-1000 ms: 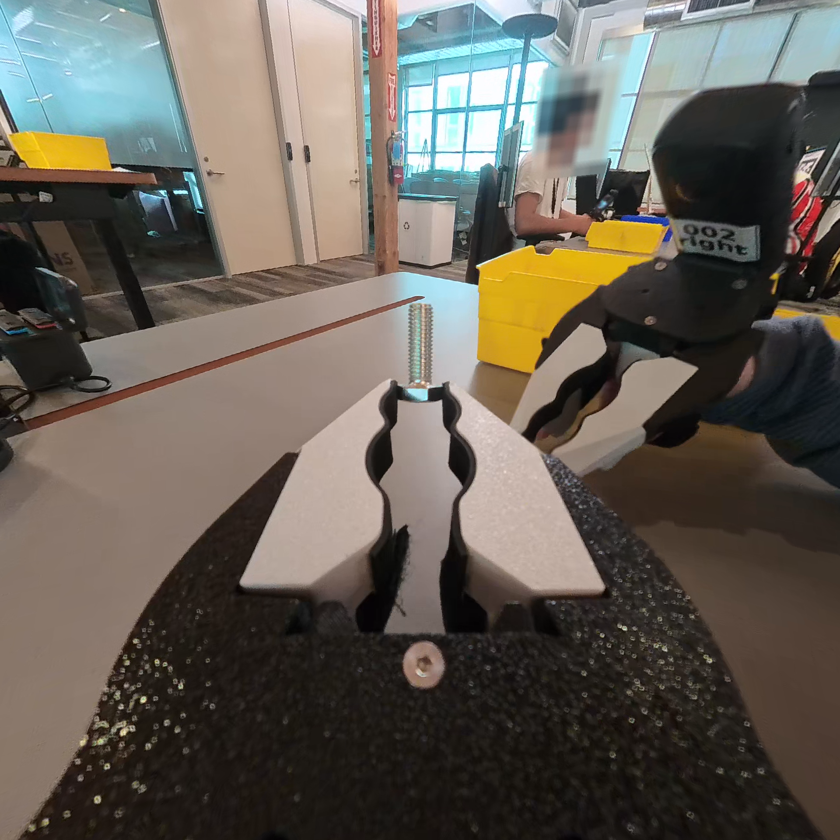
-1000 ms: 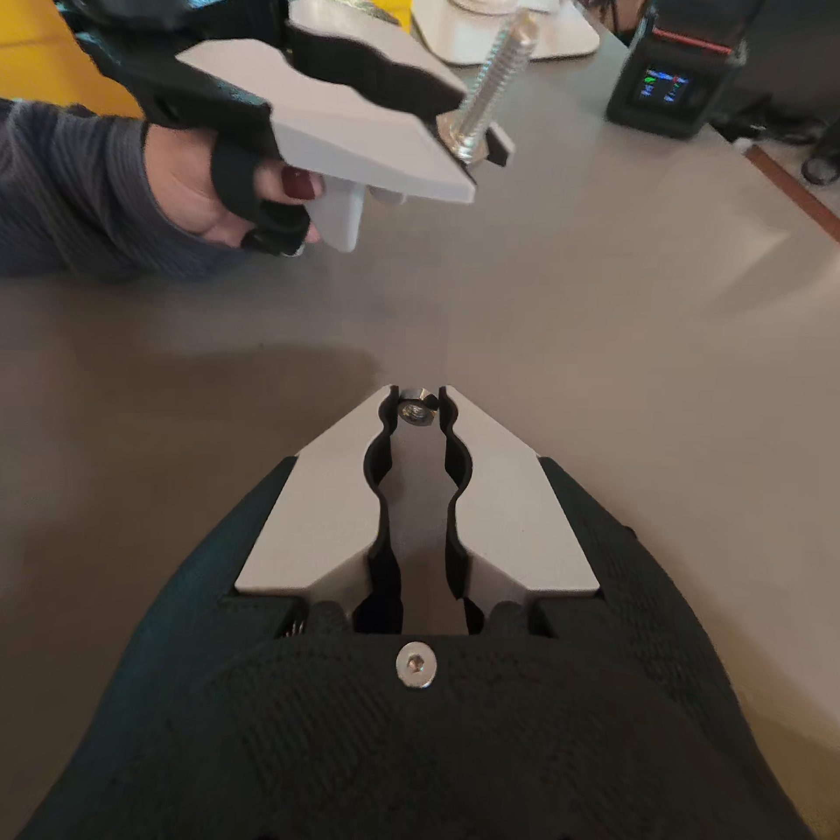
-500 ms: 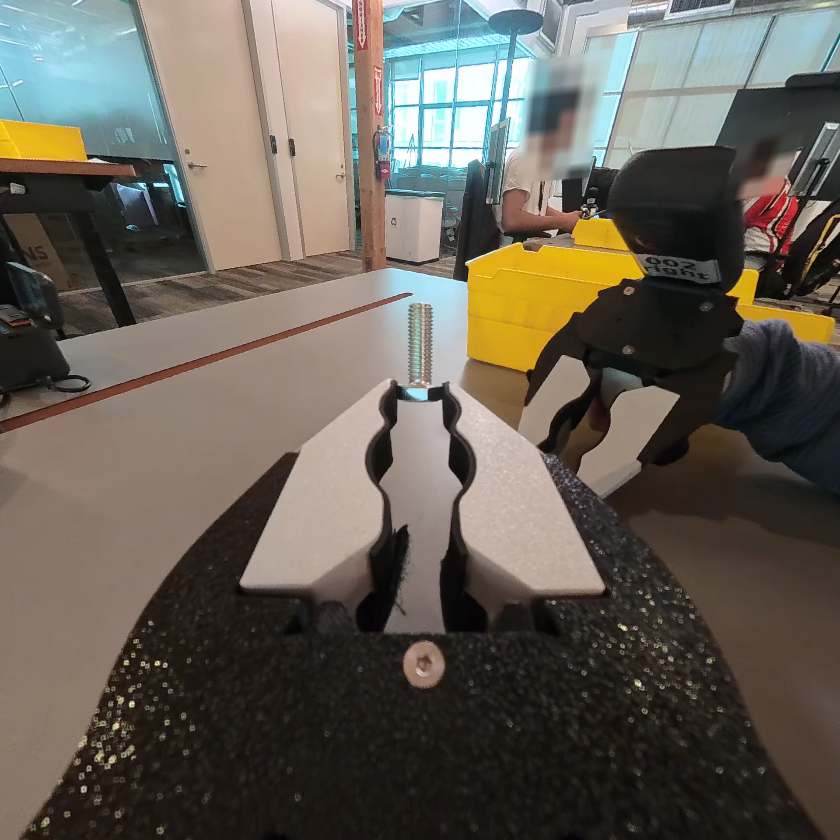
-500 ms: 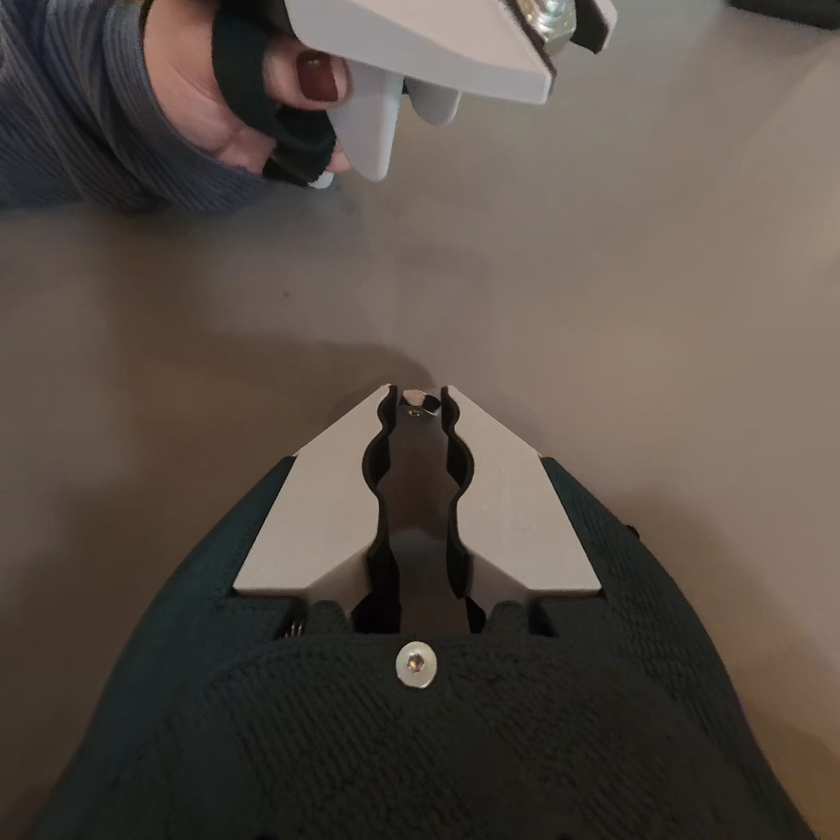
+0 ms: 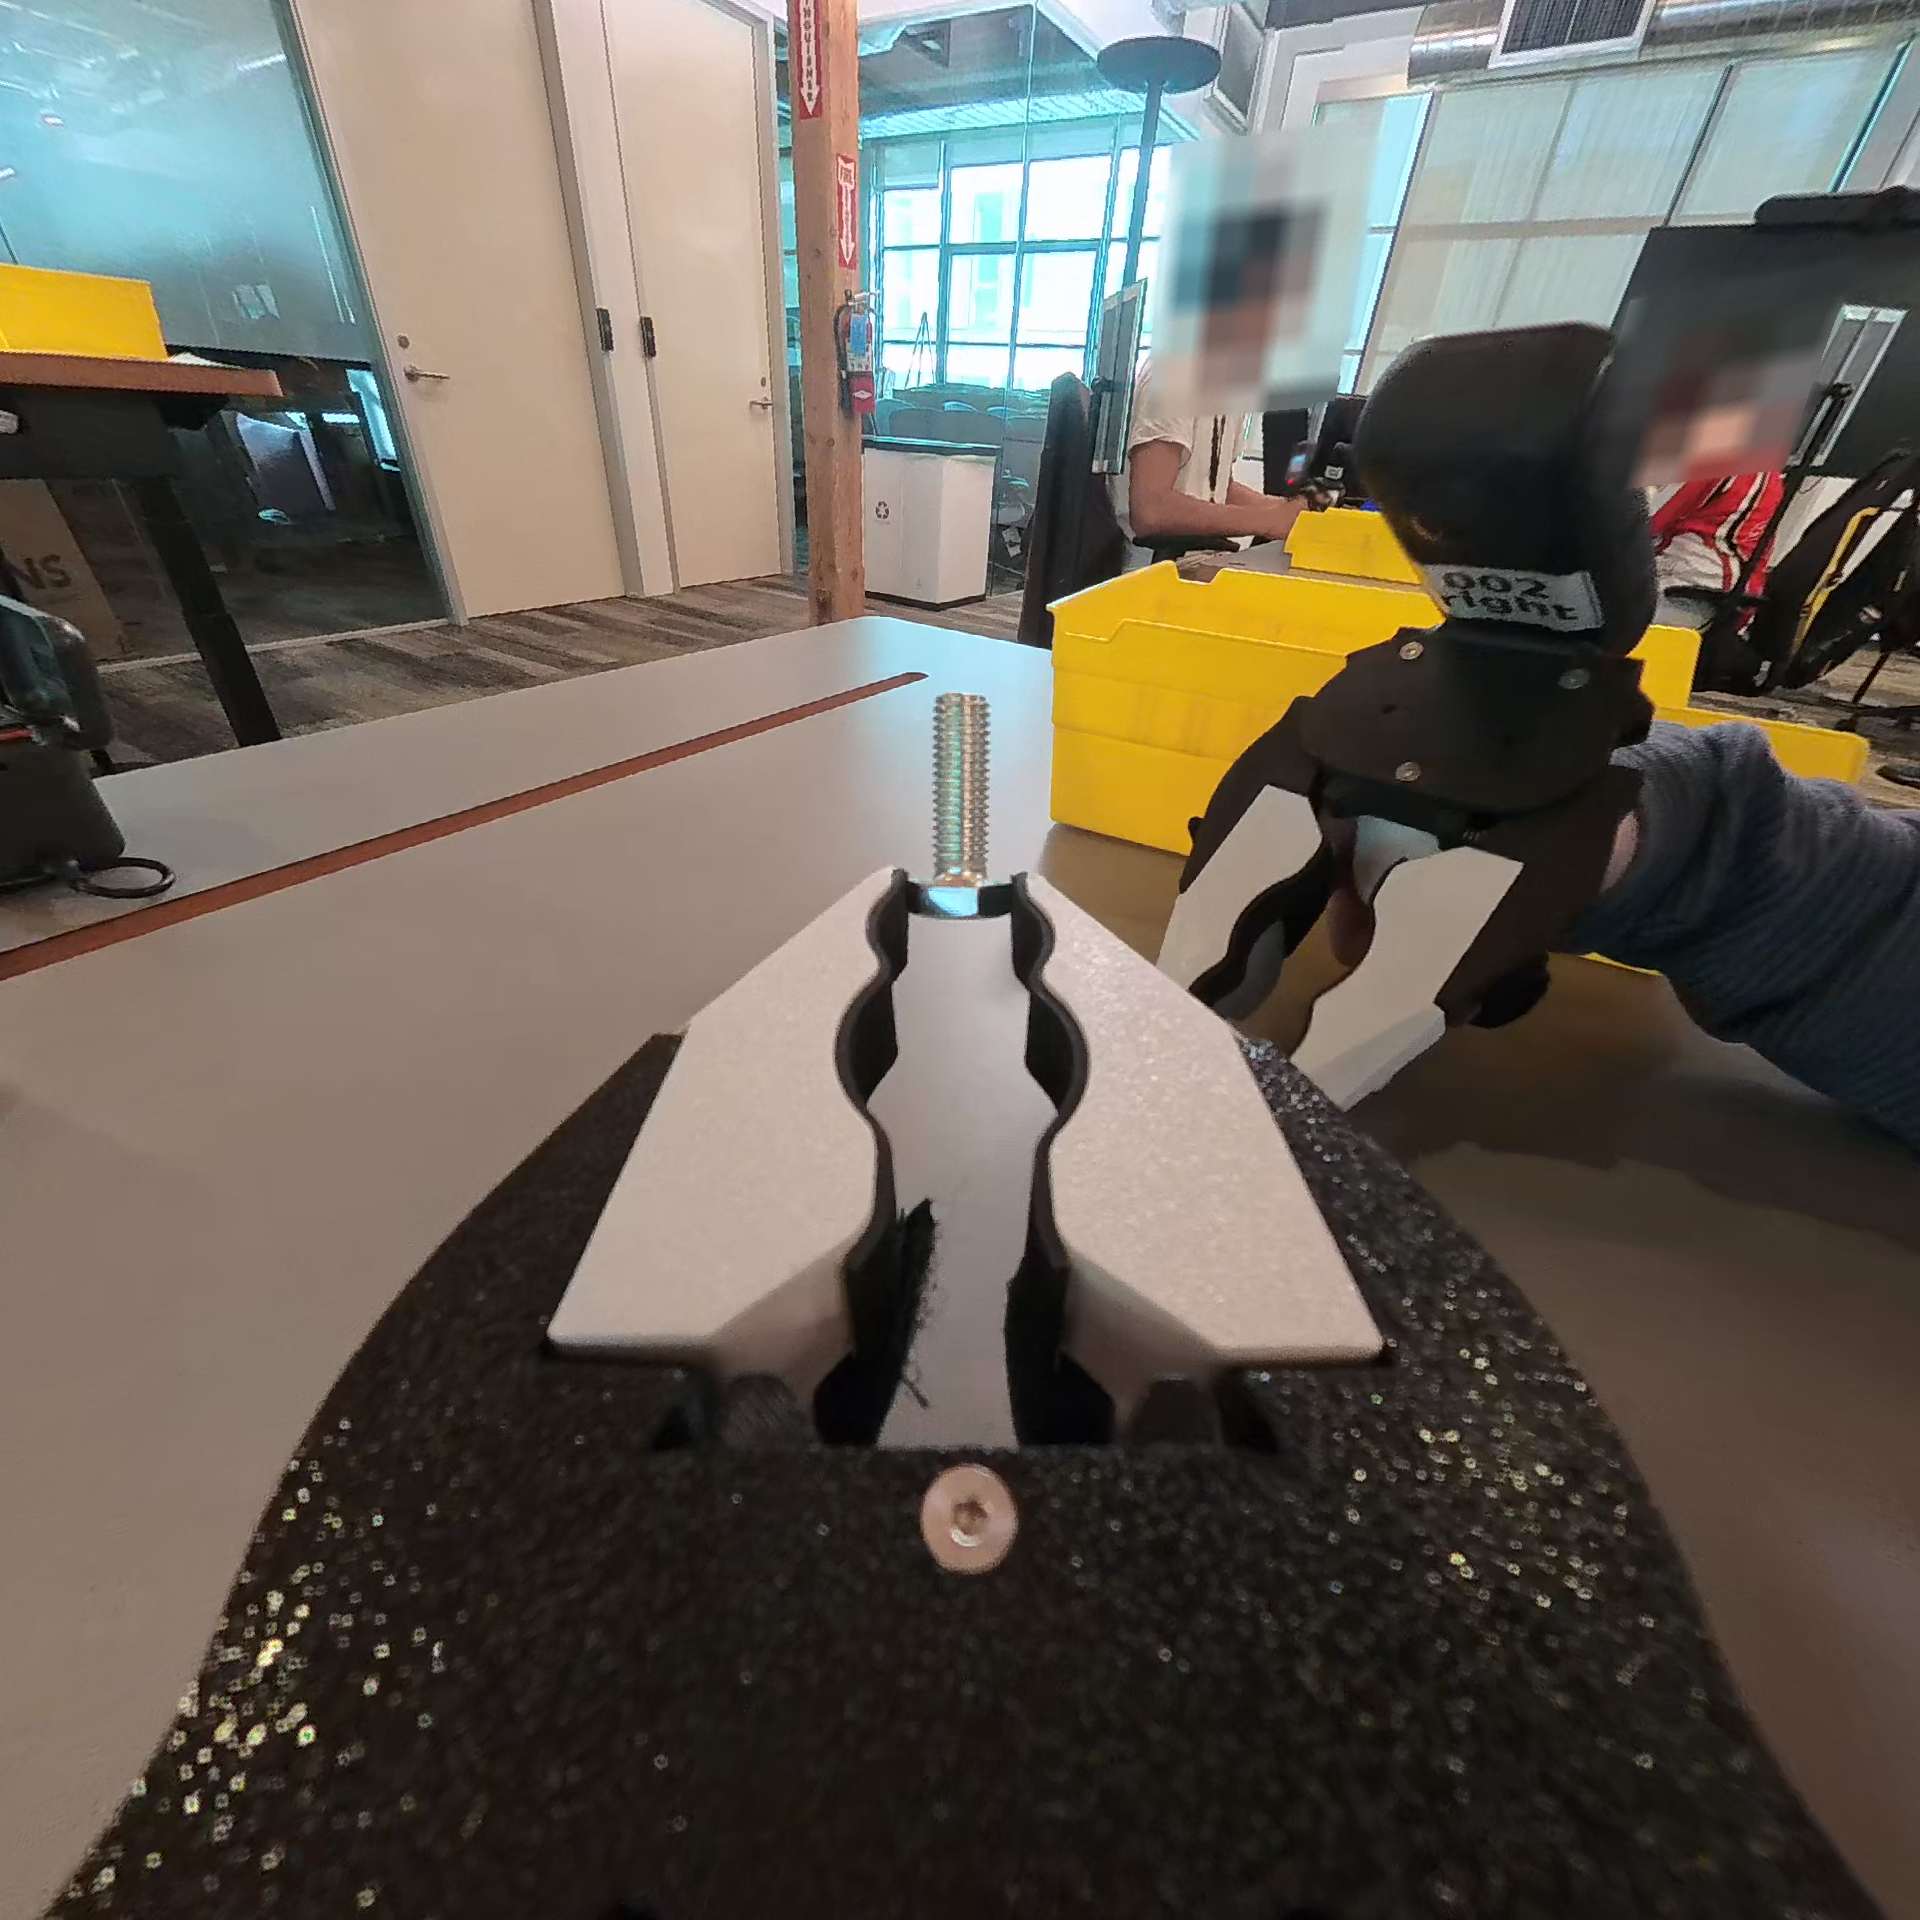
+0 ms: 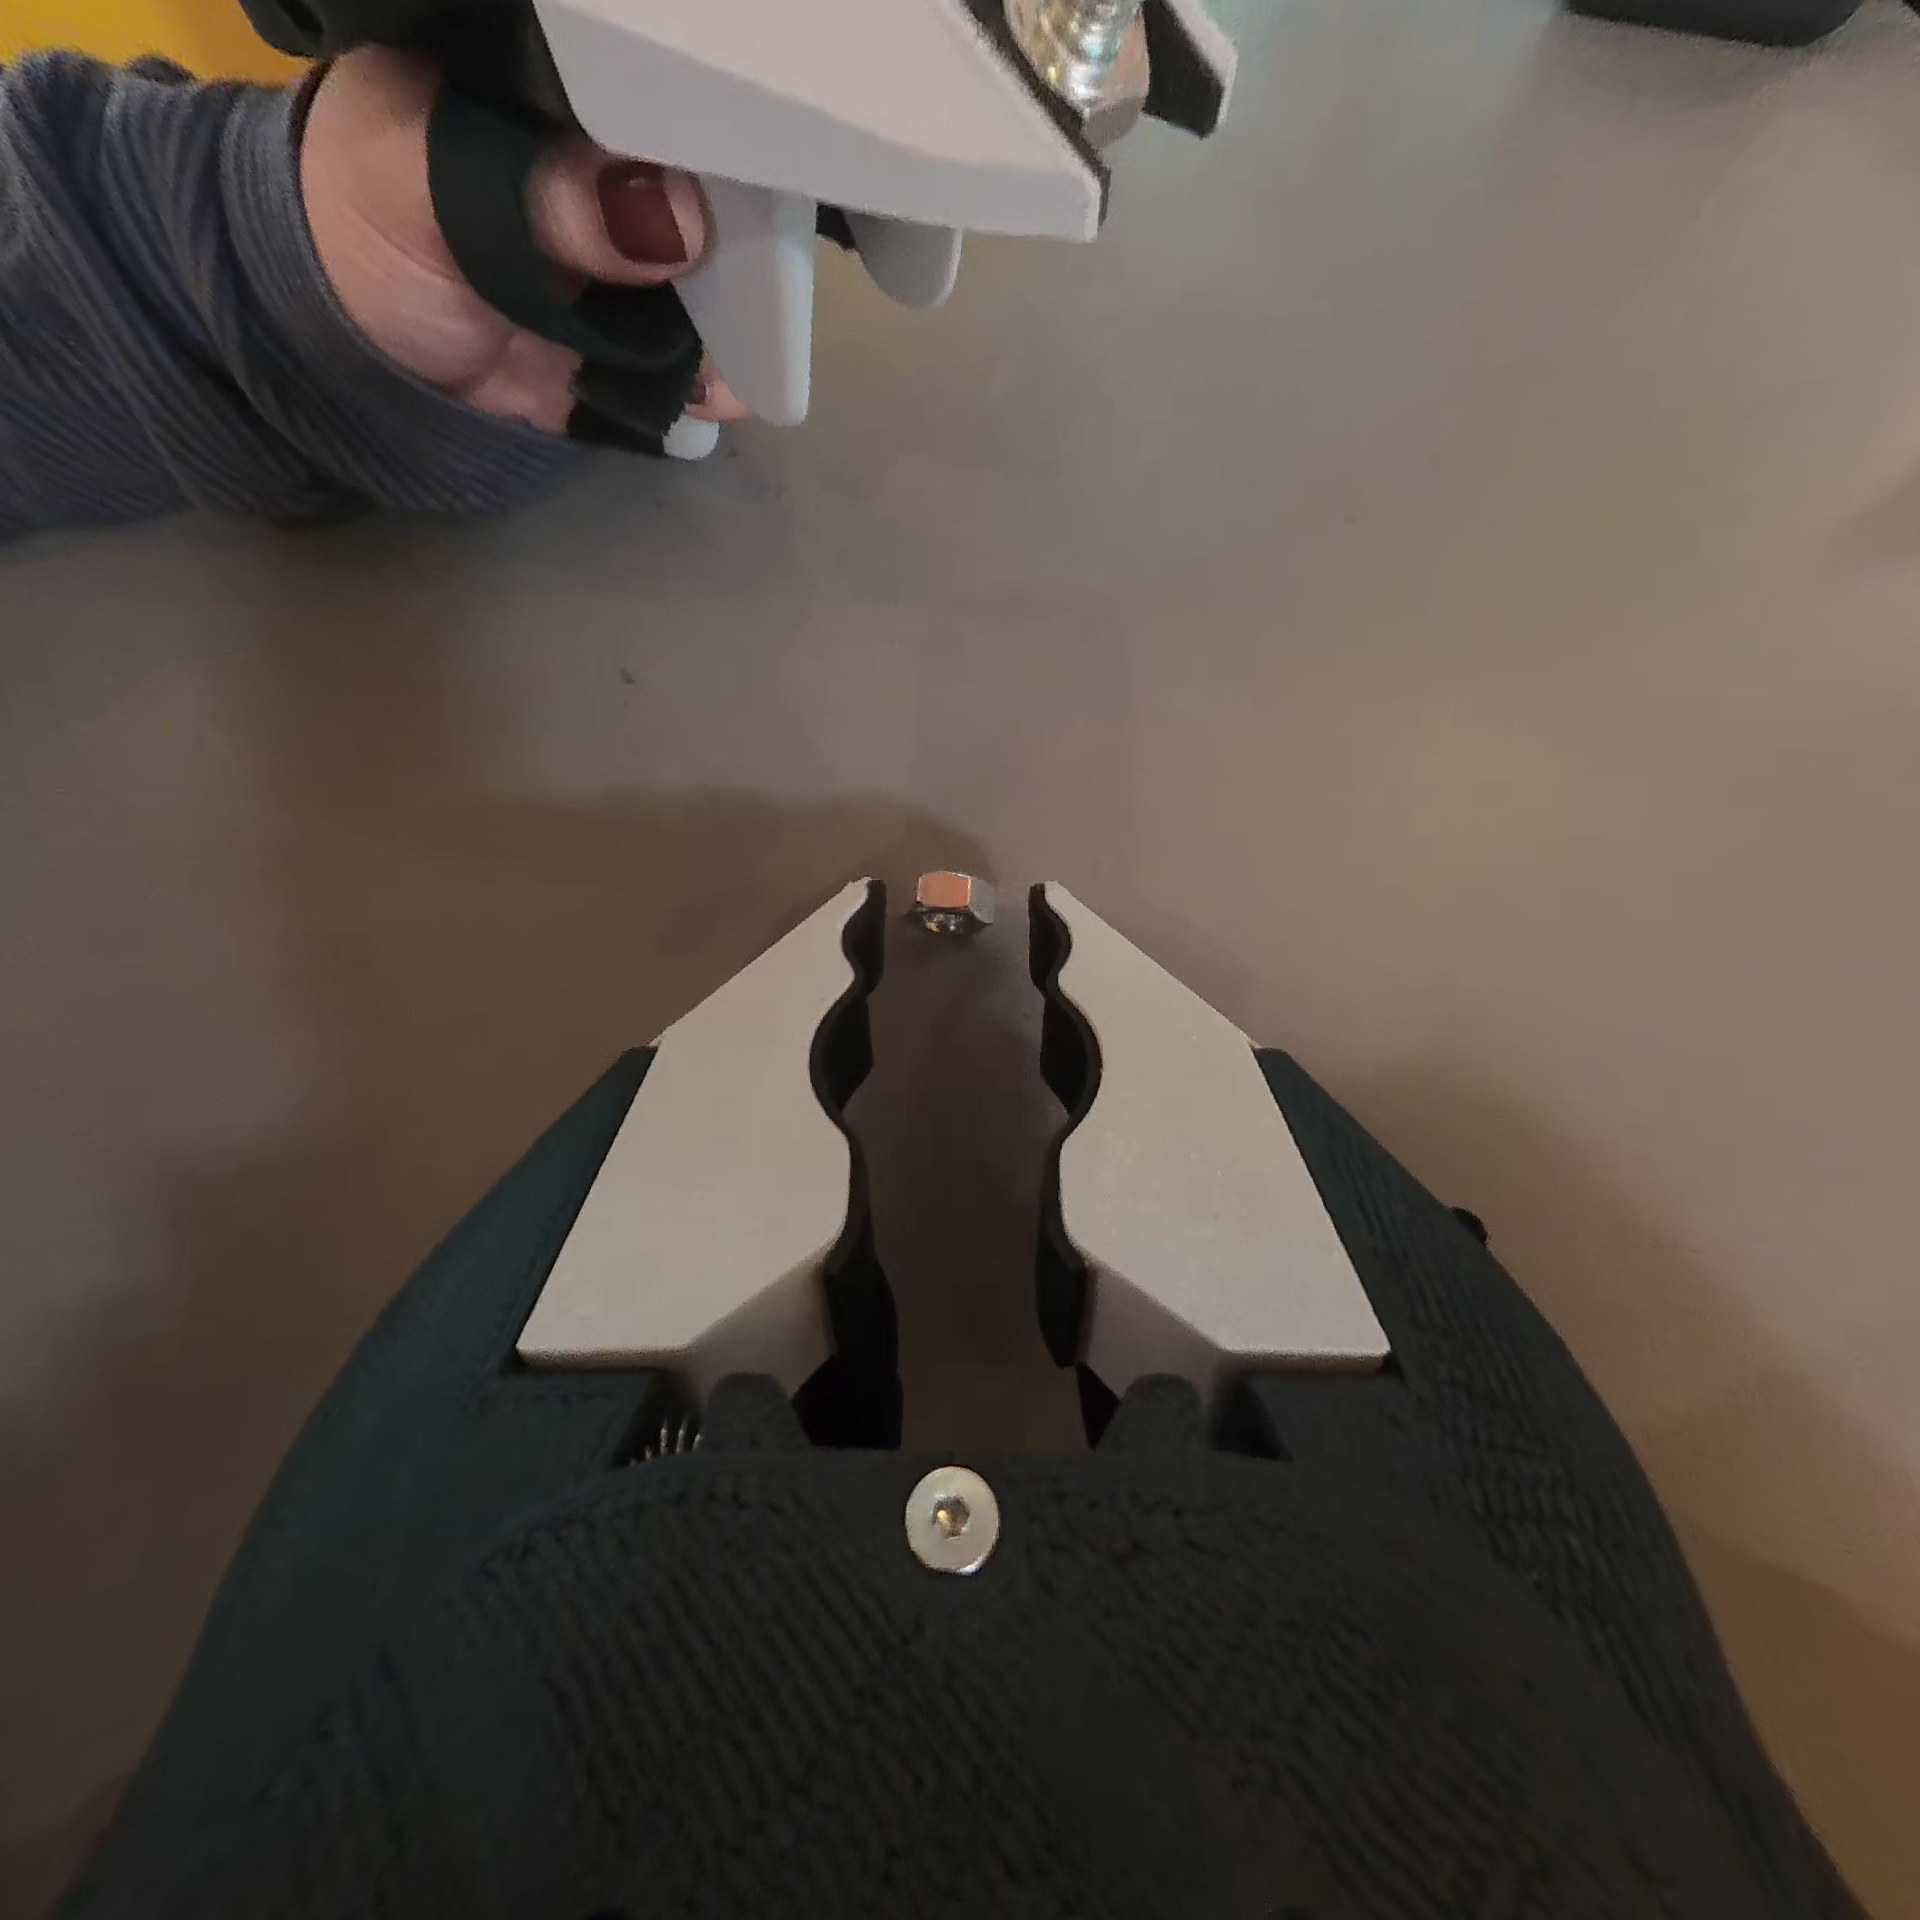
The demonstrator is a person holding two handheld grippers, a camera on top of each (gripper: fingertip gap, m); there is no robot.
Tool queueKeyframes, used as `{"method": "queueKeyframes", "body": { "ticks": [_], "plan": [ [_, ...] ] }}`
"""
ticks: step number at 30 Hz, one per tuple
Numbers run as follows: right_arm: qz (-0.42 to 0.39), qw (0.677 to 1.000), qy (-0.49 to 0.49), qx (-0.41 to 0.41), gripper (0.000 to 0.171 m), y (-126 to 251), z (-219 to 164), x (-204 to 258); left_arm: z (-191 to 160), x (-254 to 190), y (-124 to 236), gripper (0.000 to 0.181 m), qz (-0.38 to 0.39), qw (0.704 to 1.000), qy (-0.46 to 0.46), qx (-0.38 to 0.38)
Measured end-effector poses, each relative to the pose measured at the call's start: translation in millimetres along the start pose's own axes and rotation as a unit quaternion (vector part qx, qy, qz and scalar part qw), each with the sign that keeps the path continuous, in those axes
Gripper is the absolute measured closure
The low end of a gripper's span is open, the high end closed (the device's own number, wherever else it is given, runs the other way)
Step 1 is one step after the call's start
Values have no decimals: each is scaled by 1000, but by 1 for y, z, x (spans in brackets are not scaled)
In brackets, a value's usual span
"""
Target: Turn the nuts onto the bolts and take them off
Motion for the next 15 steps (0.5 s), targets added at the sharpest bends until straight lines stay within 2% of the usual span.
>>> {"method": "queueKeyframes", "body": {
  "ticks": [9,15],
  "plan": [
    [-5,1000,4,11,153,-6,0,3,-1,-2,-1,164,-8,1000,2,3],
    [10,999,6,-39,154,-13,12,11,-1,-2,-1,164,-8,1000,2,3]
  ]
}}
Point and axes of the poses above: each gripper's, where its closed fingertips meet, y back along the fingers, z out of its top, x = y × z across the jaws, the point moved 4 cm from there along y, back along the fingers, and after that the axes turned 14 degrees about -z, right-handed, at the moved point
